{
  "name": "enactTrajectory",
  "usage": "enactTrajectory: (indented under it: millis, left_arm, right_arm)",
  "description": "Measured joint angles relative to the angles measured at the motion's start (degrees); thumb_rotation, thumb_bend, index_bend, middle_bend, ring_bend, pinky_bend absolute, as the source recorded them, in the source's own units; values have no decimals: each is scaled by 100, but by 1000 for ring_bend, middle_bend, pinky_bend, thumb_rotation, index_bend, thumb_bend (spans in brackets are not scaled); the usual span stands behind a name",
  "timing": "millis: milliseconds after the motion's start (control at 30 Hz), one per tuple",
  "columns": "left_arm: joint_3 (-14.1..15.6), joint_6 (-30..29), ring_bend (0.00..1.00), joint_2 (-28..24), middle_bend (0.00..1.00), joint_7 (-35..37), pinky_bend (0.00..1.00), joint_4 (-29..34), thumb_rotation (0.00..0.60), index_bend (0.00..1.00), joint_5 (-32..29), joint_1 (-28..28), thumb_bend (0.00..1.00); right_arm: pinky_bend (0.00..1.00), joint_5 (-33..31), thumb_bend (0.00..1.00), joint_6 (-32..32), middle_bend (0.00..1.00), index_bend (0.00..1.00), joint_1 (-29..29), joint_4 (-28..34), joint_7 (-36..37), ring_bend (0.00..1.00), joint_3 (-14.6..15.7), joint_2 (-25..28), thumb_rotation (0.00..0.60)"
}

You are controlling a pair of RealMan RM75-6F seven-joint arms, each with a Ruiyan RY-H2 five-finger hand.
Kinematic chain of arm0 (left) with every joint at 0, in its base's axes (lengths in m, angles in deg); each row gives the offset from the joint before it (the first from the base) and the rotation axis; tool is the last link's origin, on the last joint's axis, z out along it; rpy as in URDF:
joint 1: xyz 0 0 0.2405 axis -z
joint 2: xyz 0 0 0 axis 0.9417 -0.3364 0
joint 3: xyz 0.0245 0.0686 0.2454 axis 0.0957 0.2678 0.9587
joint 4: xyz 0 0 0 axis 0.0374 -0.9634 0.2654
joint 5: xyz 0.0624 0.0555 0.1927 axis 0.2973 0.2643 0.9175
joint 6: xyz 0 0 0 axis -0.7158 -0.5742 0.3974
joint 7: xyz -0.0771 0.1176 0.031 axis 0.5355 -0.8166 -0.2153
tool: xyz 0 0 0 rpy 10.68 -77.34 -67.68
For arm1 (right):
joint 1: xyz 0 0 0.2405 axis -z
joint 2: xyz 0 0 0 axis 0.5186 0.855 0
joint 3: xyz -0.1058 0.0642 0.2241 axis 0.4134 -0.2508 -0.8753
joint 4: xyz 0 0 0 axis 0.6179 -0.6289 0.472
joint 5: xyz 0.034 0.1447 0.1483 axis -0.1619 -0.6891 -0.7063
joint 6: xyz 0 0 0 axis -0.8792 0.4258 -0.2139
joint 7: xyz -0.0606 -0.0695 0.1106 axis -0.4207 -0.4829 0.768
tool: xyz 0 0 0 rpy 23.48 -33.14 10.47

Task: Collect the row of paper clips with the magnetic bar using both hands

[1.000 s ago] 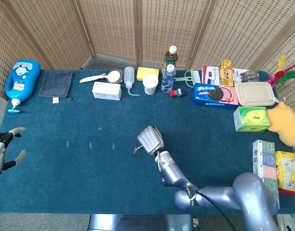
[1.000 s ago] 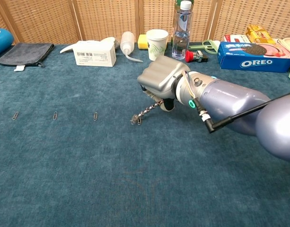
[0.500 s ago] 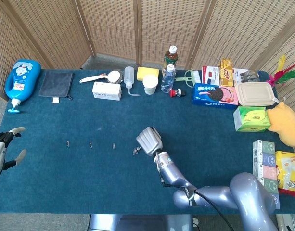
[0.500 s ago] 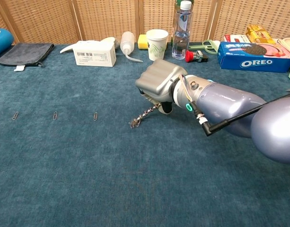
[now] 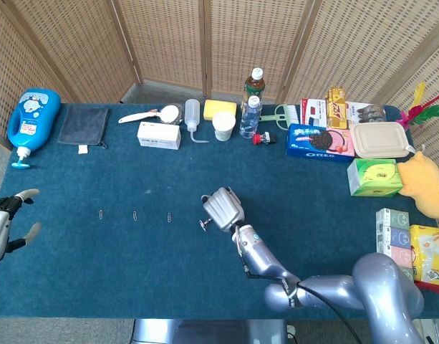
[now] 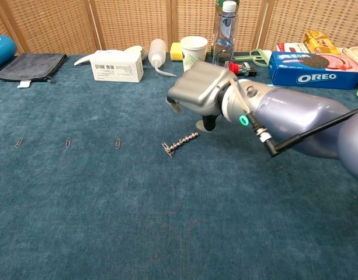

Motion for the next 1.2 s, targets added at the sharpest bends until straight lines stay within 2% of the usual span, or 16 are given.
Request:
enactTrajectory:
  millis: [167,333,433,567,767,900,967,1033,1200]
  left_arm:
    - [19,44,385,15,380,0,457,1,600,241,75,45,506]
    - [68,122,367,45,373,5,410,-16,600,244,115,72,505]
    - [93,168,353,52,365,-32,391,-11,600,244,135,90,506]
    - [159,276,286,88,335,-56,338,12,600,244,164,115,506]
    - [233,362,278,161,323,-134,328,68,600,244,178,131,505]
    - [252,345,278,173,322,-143,328,119,600,244,184,116,506]
    - [260,353,279,169,322,-82,328,150,600,244,182,113,505]
    - [270,365,279,160,321,14,328,181,600,244,183,112,505]
    - [281,359,279,168,321,-89,328,142,600,244,205,113,506]
  right_arm:
    - [726,212,409,271,479,309,199,438,315,590,8,435,600]
    - [711,596,408,679,443,320,560,839,931,536,18,842,600]
    - [663,863,409,883,415,322,787,1062,1300,491,42,1097,600]
    - [599,1252,409,1189,373,317,1093,1436,1775,446,81,1473,600]
    - [474,1876,408,1703,337,321,1598,1877,2245,369,209,1938,600]
    - [387,2081,409,1911,311,321,1943,1932,2454,308,314,2148,600]
    - [361,2130,408,1982,270,289,2054,1859,2566,270,341,2179,600]
    - [343,2182,409,2087,255,276,2185,1723,2683,256,360,2193,600]
    - [330,2287,408,2313,264,316,2496,1479,3042,252,406,2179,600]
